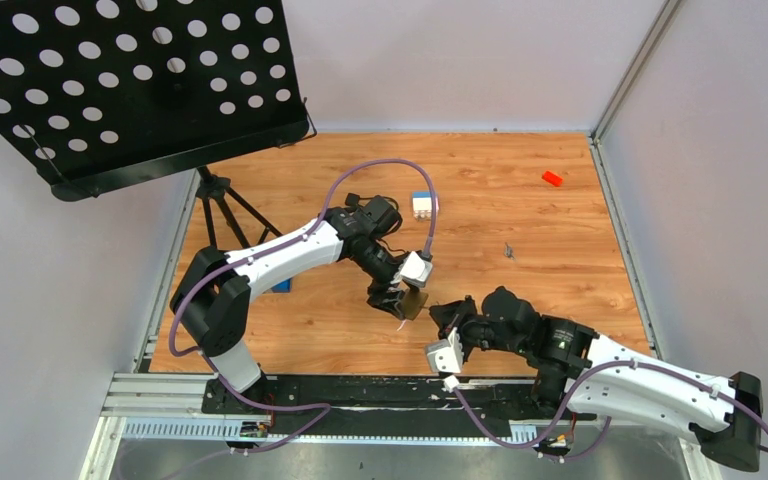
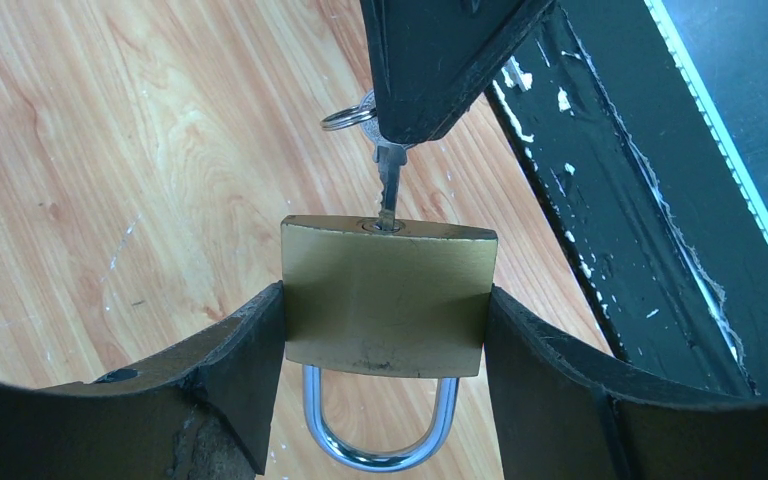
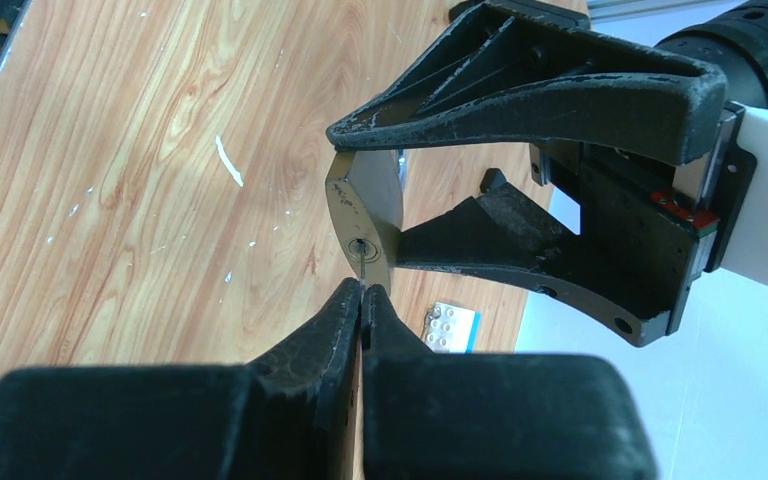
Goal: Unlock with the key
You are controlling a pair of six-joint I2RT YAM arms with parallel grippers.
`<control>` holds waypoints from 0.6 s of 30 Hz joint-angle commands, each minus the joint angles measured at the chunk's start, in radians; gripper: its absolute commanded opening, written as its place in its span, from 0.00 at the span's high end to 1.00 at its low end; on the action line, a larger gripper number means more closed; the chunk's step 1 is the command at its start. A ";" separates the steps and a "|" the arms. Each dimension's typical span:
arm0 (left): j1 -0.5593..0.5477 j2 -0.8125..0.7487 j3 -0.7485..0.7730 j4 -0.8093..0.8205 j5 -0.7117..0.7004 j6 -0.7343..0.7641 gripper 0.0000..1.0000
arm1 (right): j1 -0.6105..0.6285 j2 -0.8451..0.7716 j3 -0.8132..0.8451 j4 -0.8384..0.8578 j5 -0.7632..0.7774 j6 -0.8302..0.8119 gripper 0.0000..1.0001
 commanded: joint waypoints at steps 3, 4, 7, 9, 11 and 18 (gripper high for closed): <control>-0.013 -0.065 0.005 0.097 0.167 -0.014 1.00 | 0.005 -0.064 -0.045 0.124 0.035 0.003 1.00; -0.013 -0.065 0.005 0.097 0.171 -0.013 1.00 | 0.005 -0.075 -0.053 0.133 0.036 0.001 1.00; -0.013 -0.064 0.005 0.099 0.174 -0.014 1.00 | 0.004 -0.103 -0.077 0.146 0.031 -0.007 1.00; -0.011 -0.064 0.004 0.101 0.173 -0.015 1.00 | 0.004 -0.112 -0.076 0.133 0.025 -0.003 1.00; -0.010 -0.064 0.003 0.106 0.171 -0.016 1.00 | 0.004 -0.119 -0.072 0.119 0.018 0.008 1.00; -0.007 -0.067 -0.005 0.116 0.168 -0.016 1.00 | 0.003 -0.137 -0.069 0.104 0.019 0.031 1.00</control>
